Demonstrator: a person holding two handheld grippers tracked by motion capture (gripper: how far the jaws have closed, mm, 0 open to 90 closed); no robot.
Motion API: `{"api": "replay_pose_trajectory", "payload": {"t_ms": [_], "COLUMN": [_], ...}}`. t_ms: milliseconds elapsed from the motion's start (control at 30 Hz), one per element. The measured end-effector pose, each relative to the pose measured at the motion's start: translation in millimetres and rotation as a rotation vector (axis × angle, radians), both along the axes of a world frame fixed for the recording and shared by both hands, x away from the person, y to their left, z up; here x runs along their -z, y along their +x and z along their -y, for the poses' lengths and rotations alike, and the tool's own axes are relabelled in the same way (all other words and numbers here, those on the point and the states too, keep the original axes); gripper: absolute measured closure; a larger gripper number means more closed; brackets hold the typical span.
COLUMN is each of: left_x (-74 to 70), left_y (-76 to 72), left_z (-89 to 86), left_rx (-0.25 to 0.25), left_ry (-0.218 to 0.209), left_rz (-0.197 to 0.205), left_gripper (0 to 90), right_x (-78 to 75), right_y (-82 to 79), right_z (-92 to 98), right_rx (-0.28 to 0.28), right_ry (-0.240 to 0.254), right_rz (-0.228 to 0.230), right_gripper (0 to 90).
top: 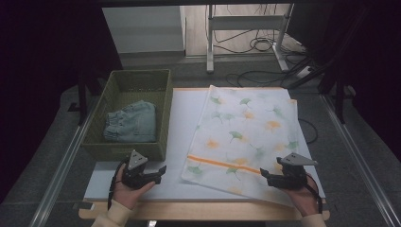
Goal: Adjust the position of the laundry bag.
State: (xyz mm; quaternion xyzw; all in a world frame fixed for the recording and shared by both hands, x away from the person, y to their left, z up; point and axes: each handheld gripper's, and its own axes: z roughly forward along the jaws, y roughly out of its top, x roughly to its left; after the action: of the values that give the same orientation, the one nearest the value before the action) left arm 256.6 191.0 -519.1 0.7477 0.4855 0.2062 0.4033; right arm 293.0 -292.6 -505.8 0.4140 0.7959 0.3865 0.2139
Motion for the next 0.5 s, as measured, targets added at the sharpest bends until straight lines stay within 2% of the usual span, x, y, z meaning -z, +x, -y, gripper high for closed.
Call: {"api": "replay_pose_trajectory", "payload": {"t_ms": [133, 233, 367, 400, 500], "left_x": [4.9, 8.1, 6.4, 4.6, 3.7], "left_y": [1.1, -1.5, -6.7, -9.4, -12.2], "left_z": [-0.4, -1.4, -1.1, -0.6, 0.4], "left_rx": [0.003, -0.007, -0.004, 0.007, 0.021], "left_ry": [0.000, -0.016, -0.011, 0.000, -0.005], "left_rz": [-0.005, -0.031, -0.033, -0.028, -0.039], "left_gripper": [21.3, 21.7, 23.7, 24.1, 25.0], "right_x": [2.2, 2.1, 1.1, -1.3, -3.0], "right_y": [3.2, 2.6, 0.6, 1.3, -1.6], "right_z": [-2.2, -2.6, -4.4, -7.0, -8.1], "right_rx": [-0.010, -0.003, -0.005, -0.010, -0.007], "right_ry": [-0.014, -0.010, -0.013, -0.025, -0.042], "right_rz": [-0.005, -0.006, -0.003, 0.004, 0.013], "right_gripper": [20.2, 20.3, 20.5, 20.5, 20.5]}}
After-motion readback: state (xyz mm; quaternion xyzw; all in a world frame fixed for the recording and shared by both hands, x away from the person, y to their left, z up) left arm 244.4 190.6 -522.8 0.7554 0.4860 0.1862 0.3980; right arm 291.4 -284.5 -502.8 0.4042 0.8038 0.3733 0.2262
